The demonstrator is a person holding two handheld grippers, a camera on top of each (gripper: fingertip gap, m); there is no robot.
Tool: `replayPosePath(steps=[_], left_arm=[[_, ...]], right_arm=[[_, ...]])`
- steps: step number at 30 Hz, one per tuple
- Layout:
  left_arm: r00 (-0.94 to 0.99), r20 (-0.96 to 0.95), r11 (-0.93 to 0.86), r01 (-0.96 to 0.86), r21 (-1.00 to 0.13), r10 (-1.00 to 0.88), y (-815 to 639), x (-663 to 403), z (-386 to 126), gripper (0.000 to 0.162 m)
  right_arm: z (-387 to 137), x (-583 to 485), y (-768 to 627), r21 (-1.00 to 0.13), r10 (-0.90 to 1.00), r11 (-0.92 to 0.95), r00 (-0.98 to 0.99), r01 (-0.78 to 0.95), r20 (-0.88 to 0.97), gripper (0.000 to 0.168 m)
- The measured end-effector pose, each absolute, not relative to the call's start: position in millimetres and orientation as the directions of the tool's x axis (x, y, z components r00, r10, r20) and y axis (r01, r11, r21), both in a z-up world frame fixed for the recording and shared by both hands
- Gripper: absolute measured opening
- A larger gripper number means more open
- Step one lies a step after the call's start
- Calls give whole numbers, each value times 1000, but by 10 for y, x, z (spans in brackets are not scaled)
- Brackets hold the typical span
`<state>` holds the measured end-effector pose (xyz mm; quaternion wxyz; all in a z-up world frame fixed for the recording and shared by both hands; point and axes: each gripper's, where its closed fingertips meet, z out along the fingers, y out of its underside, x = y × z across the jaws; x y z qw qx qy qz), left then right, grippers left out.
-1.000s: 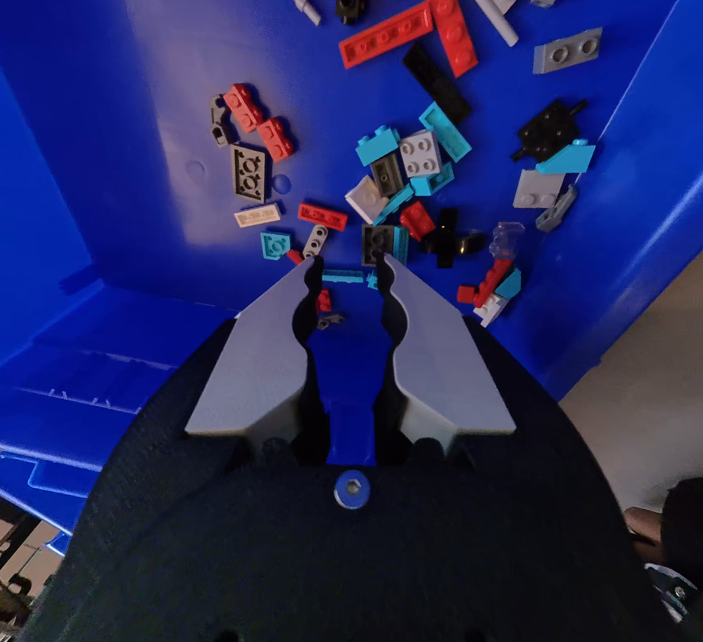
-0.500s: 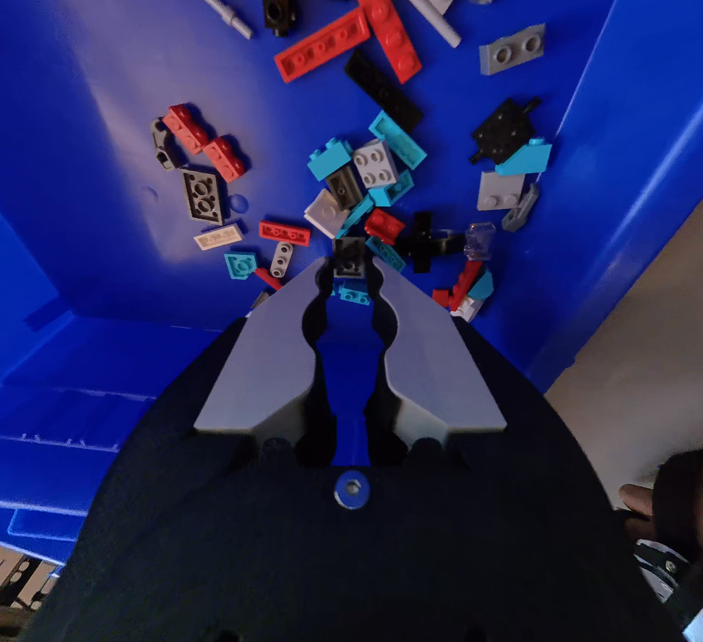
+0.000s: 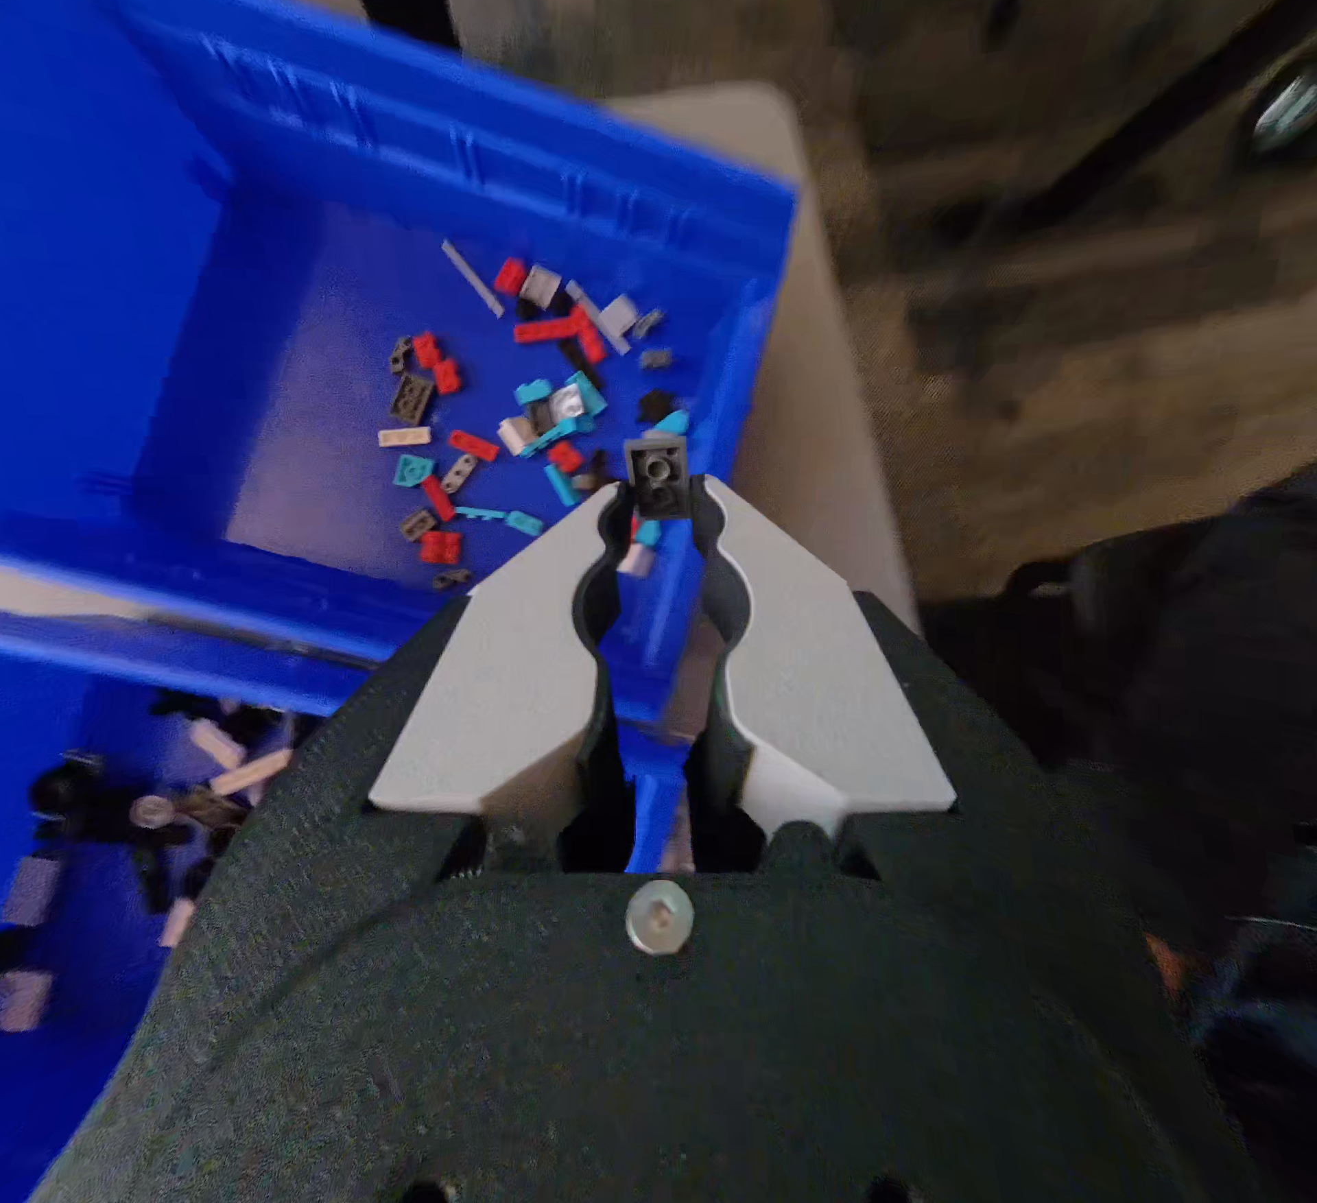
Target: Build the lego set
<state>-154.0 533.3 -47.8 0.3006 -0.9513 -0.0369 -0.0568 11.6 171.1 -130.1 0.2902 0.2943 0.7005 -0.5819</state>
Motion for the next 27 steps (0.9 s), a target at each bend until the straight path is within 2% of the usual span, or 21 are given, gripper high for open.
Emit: replayPosePath(steps=[1,5,8,12,16,23,27], left_arm=[[984,173,-753,150,-641,48,5206,-1449,-249,16],[939,330,-439,337,-833,94,4383,-1178,469,16],[895,437,-160,445,-881,85,3588,-970,776,16],[860,510,158,499,-852,32,2555,-619,897,16],[850,526,373,484,-792,13,1708,-306,831,16],[853,520,565,412,-715,36,725,5,560,16],[810,561,617,356,-702,171,350,25,212,16]], right_arm=[[-1305,113,1717,-641,77,149,-655,753,-752,43],[-1319,91,1724,-633,93,142,-647,761,-756,43],[-1332,83,1721,-640,114,141,-655,755,-747,43],[-1338,65,1716,-654,138,132,-667,745,-732,43],[-1346,25,1698,-662,165,118,-672,740,-722,43],[-1376,-65,1604,-688,217,124,-696,715,-684,42],[-1373,-110,1464,-708,231,120,-713,696,-662,41]])
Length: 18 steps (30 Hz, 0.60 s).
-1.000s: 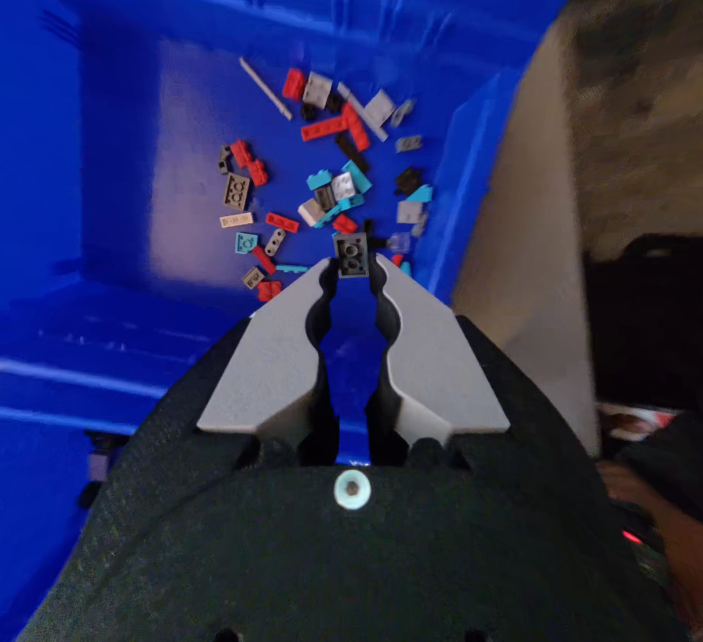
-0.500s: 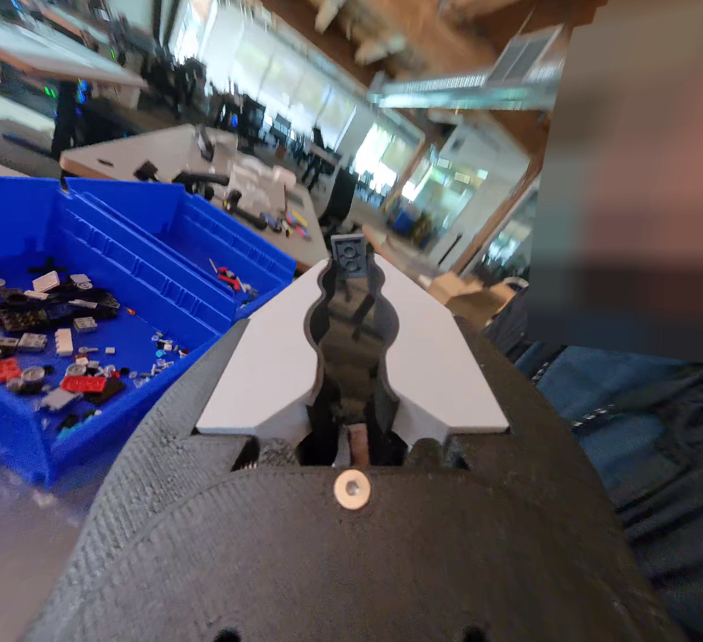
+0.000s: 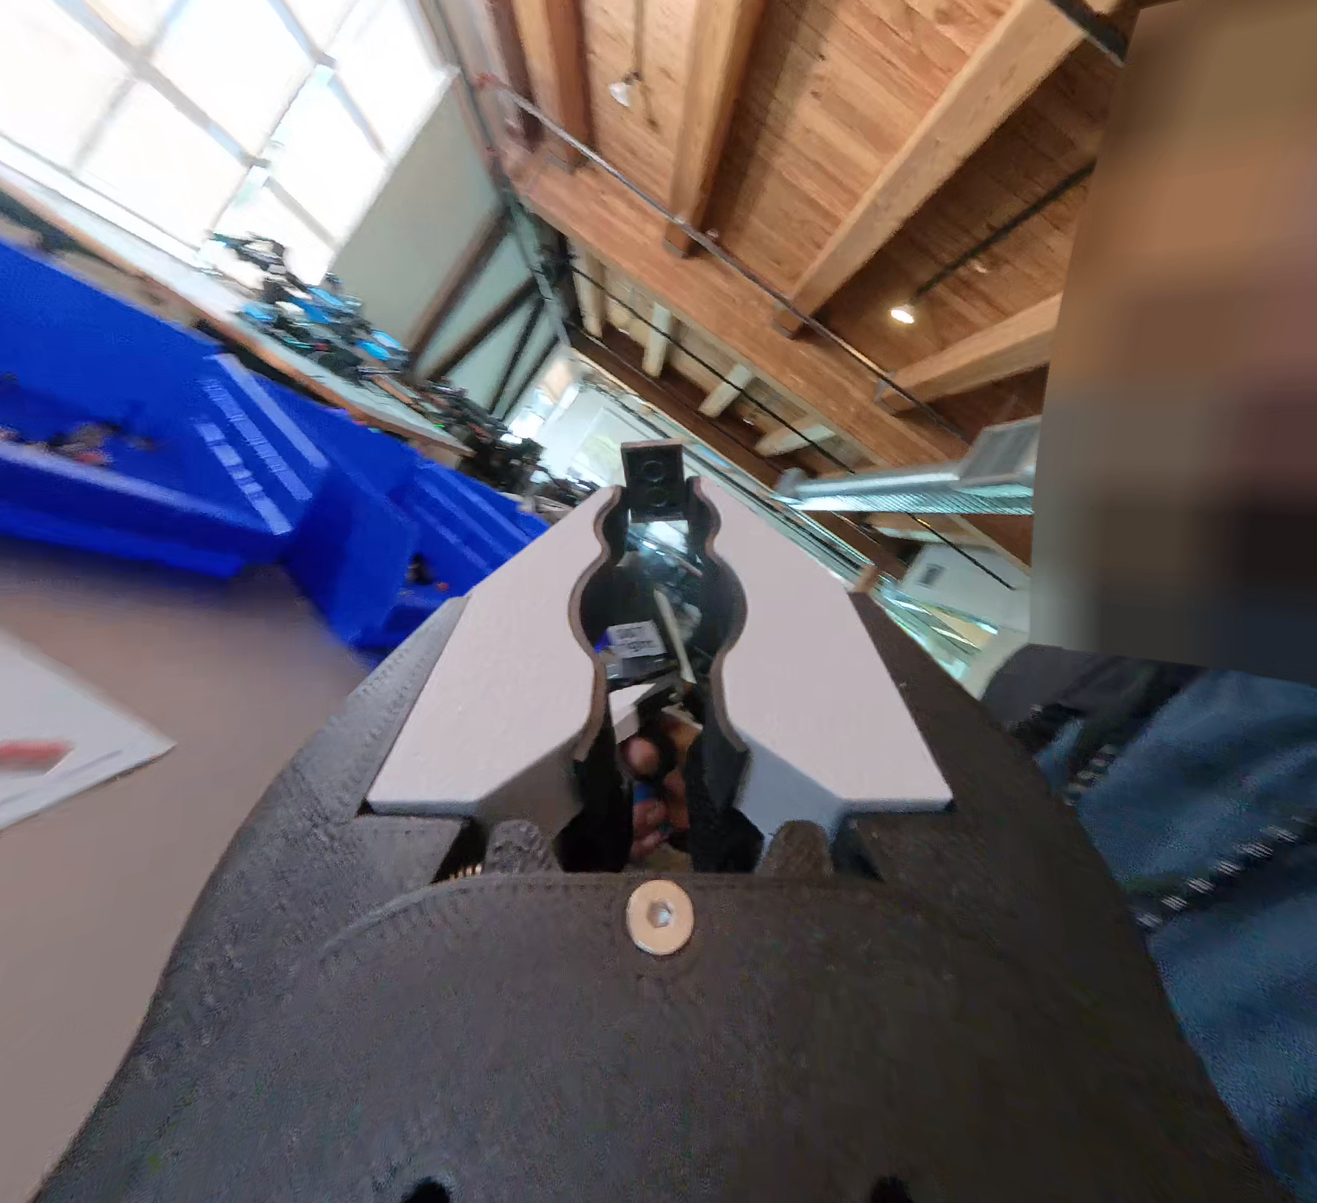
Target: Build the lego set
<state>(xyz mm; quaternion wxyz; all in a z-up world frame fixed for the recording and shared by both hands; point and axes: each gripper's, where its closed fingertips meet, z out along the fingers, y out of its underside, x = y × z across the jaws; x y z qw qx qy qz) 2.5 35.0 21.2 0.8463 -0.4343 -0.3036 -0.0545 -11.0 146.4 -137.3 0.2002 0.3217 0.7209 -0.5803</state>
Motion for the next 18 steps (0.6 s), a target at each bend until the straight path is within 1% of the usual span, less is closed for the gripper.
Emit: replayPosePath(steps=[5,10,12,14,18], left_arm=[[673,672,636,379,-672,309,118,50,-378,15],[610,673,585,386,-713,418,100,62,-736,15],[618,648,582,351,-734,445,90,55,-735,15],[631,600,581,276,-766,492,46,29,-686,15],[627,561,593,189,-782,540,-27,-56,-637,15]], right_arm=[[-1317,-190,1240,-726,222,77,-722,683,-656,41],[-1244,-251,907,-765,167,83,-766,639,-621,41],[-1223,-227,750,-785,122,113,-793,609,-597,42],[-1209,-194,615,-799,75,144,-812,583,-579,42],[-1152,-187,418,-813,-8,156,-822,561,-569,43]])
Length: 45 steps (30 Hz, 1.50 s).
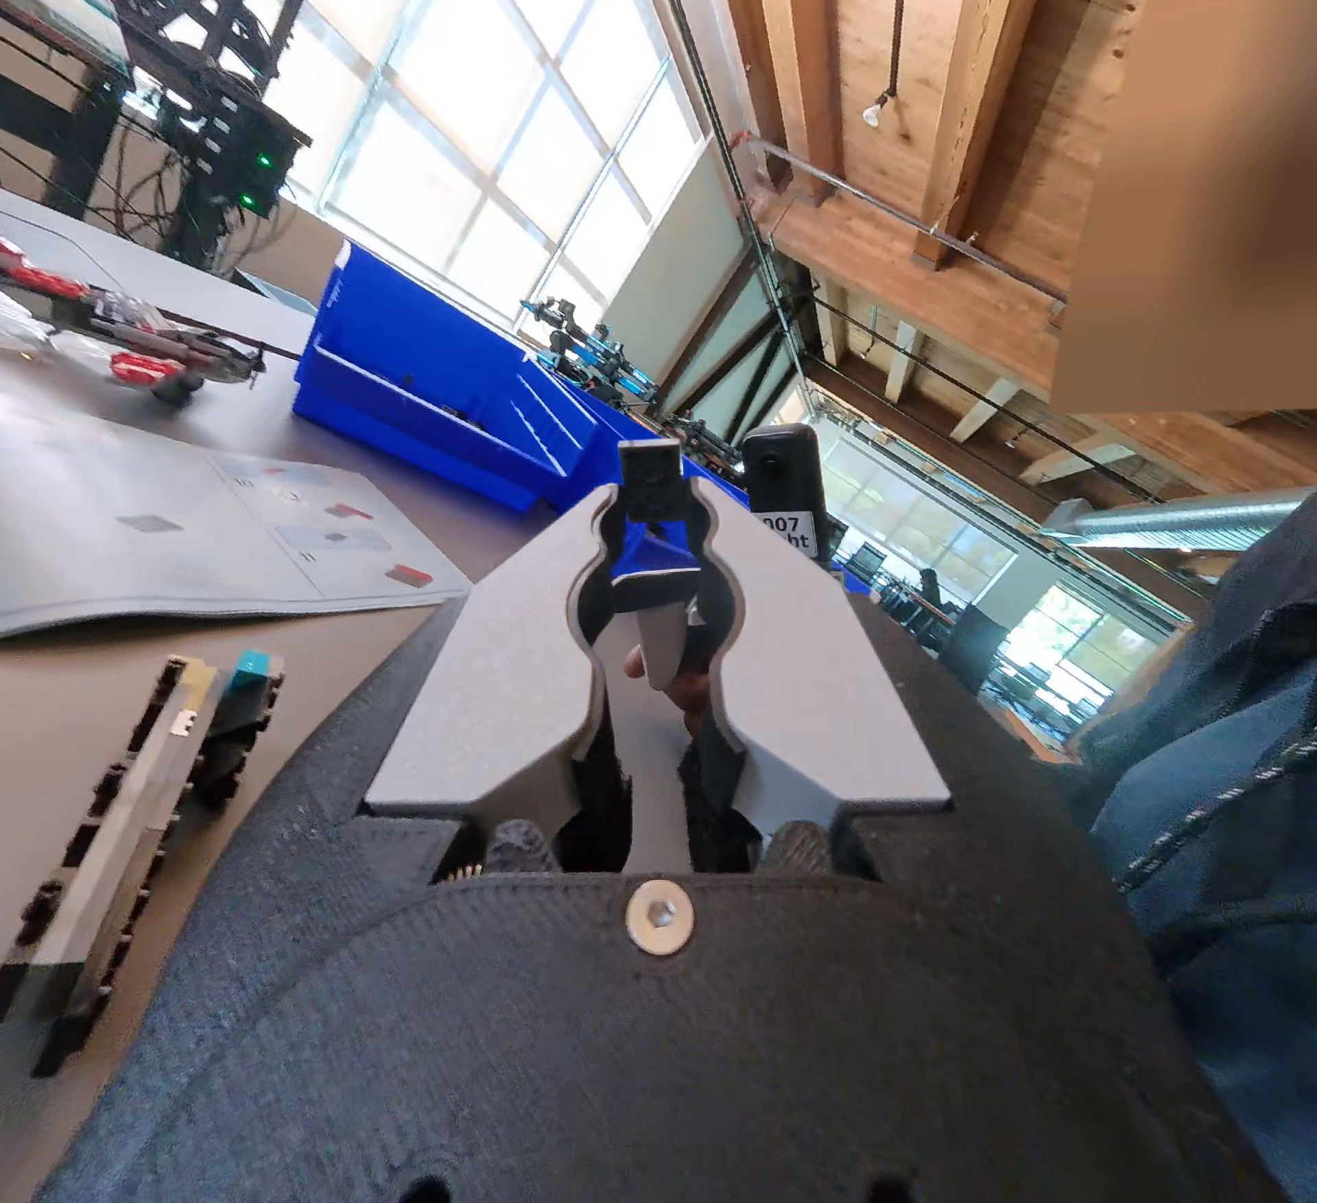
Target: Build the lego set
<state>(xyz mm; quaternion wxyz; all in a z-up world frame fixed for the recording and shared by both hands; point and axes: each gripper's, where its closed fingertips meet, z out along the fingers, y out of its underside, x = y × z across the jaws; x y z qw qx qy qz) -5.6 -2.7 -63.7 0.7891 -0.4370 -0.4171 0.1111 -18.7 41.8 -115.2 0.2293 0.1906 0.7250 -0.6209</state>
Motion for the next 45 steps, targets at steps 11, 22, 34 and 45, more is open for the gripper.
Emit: replayPosePath(steps=[11,22,34,45], left_arm=[[594,501,540,130,-832,629,-27,-315,-672,15],[545,675,641,293,-709,498,-10,-339,-767,14],[446,882,813,450,-369,153,-21,-130,-844,15],[391,911,781,526,-337,130,92,-107,-949,16]], right_arm=[[-1062,-222,99,-832,-103,148,-829,534,-550,44],[-913,-346,89,-945,27,31,-946,325,-324,41],[-881,-81,-29,-977,171,127,-967,-170,190,26],[-900,-56,21,-962,179,174,-954,-212,242,6]])
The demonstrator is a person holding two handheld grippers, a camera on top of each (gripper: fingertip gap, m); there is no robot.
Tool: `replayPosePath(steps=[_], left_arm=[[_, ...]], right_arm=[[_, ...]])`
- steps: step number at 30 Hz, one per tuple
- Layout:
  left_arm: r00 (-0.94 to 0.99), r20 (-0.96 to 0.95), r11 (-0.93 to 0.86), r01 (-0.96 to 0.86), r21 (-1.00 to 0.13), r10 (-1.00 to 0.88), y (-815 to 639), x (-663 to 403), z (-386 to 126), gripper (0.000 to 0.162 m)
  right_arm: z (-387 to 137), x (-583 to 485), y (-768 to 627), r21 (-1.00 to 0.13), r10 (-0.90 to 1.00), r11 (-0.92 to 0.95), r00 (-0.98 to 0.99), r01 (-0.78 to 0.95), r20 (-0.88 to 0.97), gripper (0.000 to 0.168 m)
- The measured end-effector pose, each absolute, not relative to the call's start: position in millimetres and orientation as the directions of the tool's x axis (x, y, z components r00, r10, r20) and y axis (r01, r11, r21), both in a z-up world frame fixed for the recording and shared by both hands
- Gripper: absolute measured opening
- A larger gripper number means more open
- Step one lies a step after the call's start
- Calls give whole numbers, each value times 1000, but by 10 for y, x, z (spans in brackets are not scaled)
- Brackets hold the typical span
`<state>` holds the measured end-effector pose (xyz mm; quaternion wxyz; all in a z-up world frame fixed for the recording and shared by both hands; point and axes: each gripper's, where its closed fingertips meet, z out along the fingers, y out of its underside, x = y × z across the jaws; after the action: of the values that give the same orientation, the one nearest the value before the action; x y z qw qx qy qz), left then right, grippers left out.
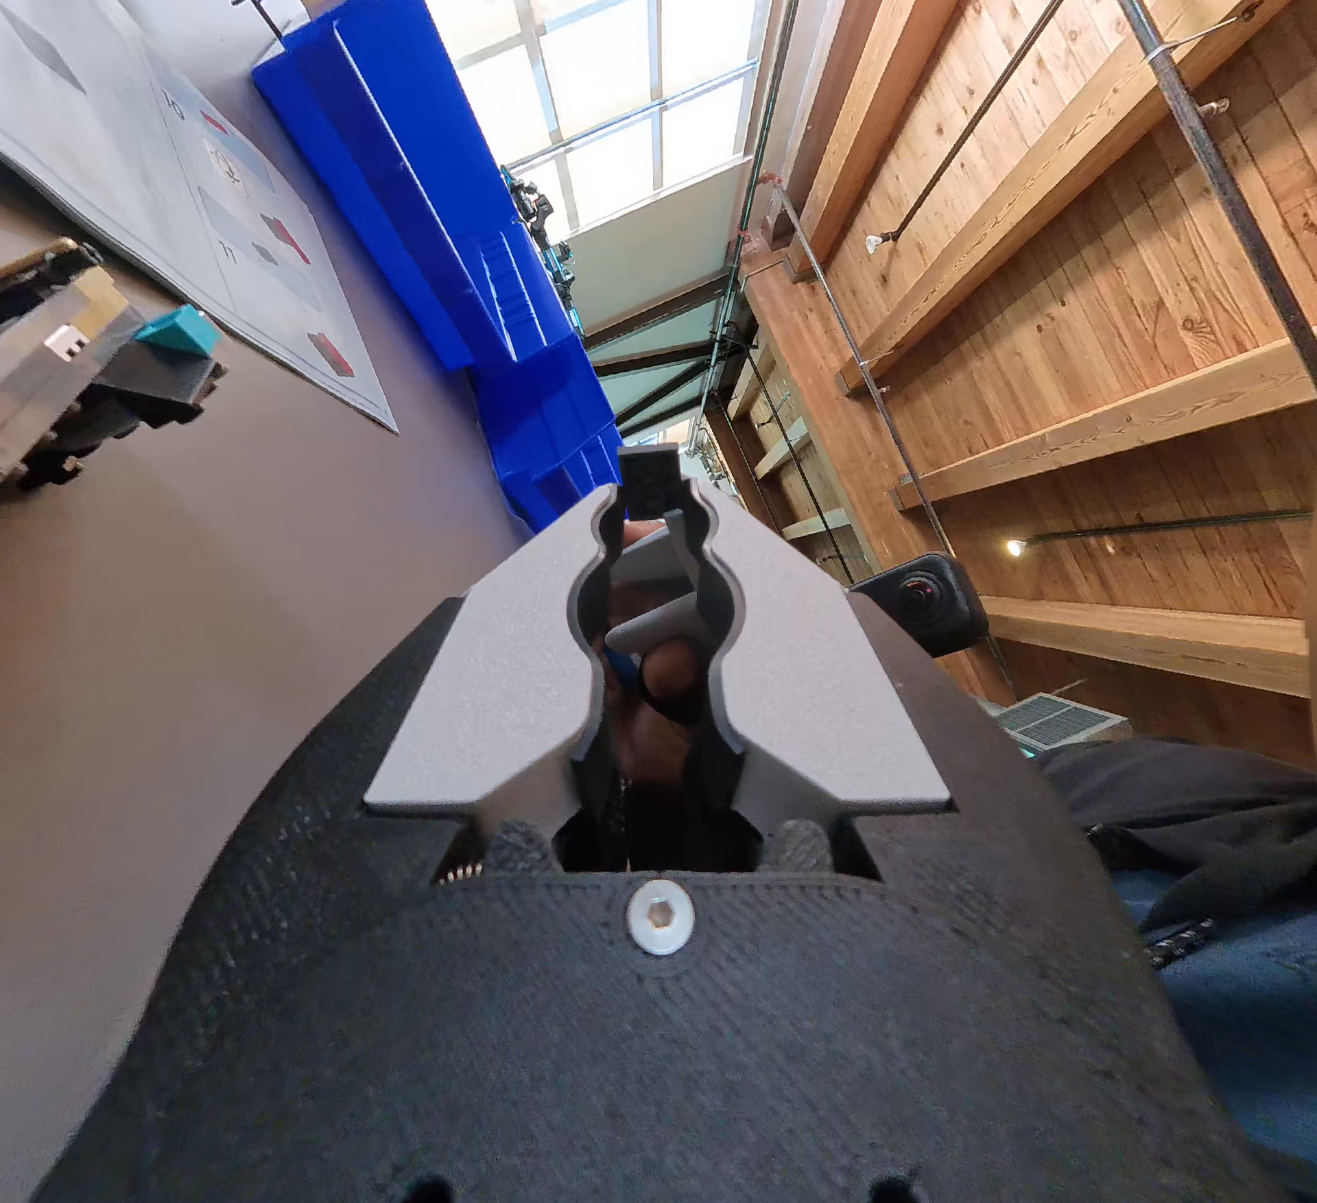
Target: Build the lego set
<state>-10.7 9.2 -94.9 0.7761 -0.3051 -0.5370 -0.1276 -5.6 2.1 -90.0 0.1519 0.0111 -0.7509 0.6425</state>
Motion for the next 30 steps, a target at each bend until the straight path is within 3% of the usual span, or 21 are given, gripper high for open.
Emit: replayPosePath(steps=[4,7,11,17,30], left_arm=[[392,910,788,516,-337,132,42,-131,-945,20],[400,890,784,471,-403,217,-68,-162,-944,23],[406,836,735,423,-530,369,-158,-188,-962,24],[408,814,696,434,-572,414,-104,-192,-996,24],[424,806,683,442,-582,413,-75,-166,-986,24]], right_arm=[[-919,-122,98,-958,176,197,-953,-210,245,6],[-1025,-231,185,-935,175,277,-945,-220,275,5],[-1356,-375,302,-853,134,471,-937,-226,322,5],[-1745,-405,389,-736,63,650,-951,-191,302,6],[-1870,-289,400,-701,2,671,-946,-240,325,15]])
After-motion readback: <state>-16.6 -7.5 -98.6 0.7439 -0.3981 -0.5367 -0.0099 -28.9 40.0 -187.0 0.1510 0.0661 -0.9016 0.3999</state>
